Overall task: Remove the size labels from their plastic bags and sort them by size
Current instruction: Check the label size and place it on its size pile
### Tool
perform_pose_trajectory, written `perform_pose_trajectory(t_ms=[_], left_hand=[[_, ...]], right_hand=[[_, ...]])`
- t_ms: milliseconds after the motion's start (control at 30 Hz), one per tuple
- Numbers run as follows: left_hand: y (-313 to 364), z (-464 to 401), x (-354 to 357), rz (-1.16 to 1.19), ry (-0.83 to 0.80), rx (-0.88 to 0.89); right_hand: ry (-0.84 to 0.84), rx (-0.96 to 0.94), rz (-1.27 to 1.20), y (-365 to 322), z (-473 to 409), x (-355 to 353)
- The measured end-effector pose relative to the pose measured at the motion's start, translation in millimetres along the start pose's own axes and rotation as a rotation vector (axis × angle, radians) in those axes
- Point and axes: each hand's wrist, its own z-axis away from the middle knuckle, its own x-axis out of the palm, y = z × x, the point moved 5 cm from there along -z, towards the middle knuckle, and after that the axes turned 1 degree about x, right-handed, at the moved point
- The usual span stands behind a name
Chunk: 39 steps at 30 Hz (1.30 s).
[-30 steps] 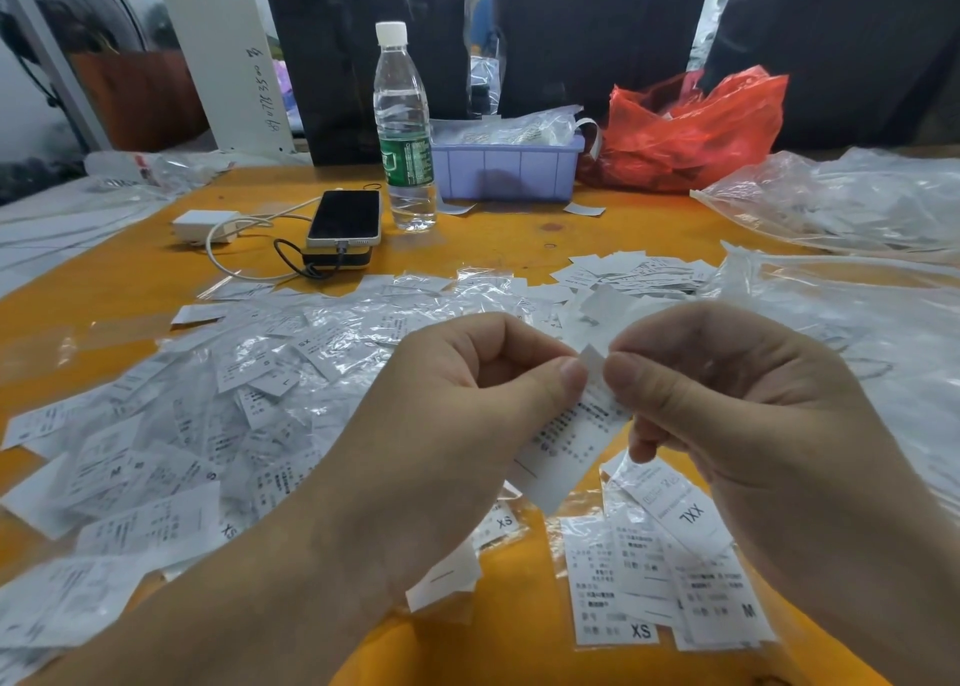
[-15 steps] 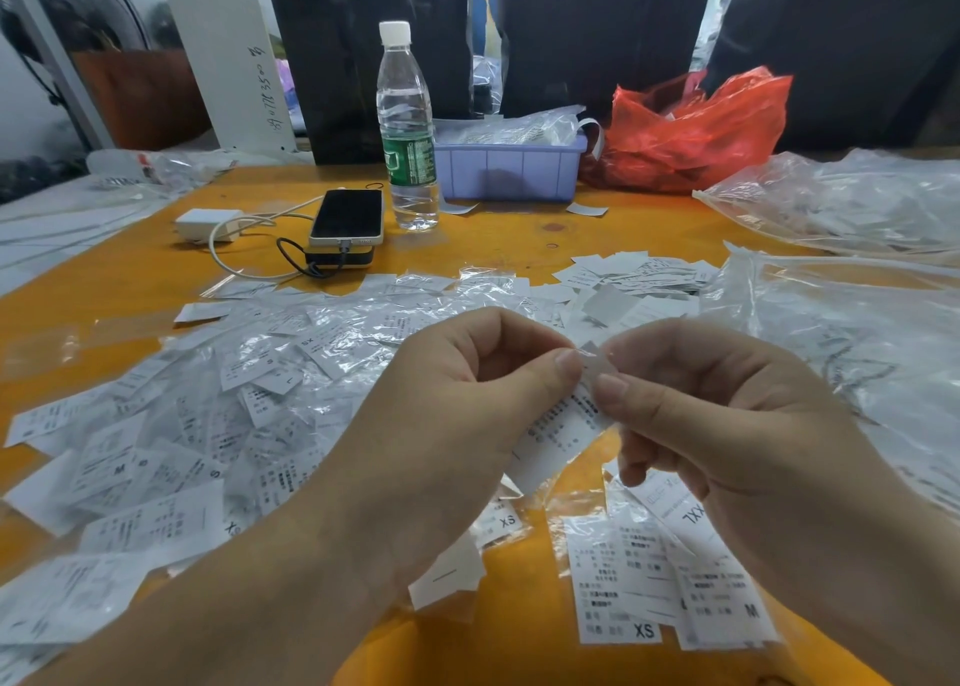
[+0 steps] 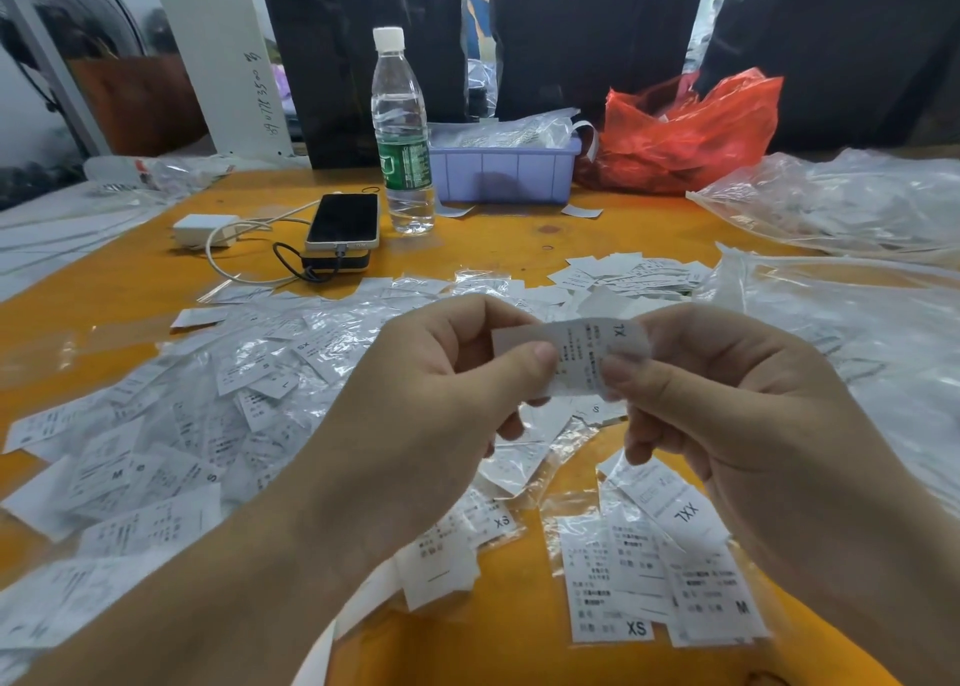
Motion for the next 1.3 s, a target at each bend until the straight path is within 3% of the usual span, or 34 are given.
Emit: perform_pose_trajectory(t_ms=[567, 1300], left_hand=[[-0.1, 1.8, 3.6, -0.025, -0.004, 0.031], [0.7, 1.1, 1.2, -0.006, 0.01, 0.062]], right_hand=[[0.019, 0.053, -0.106, 2.0, -0.6, 0.6], [-0.04, 0.058, -0.063, 5.1, -4.8, -3.2]])
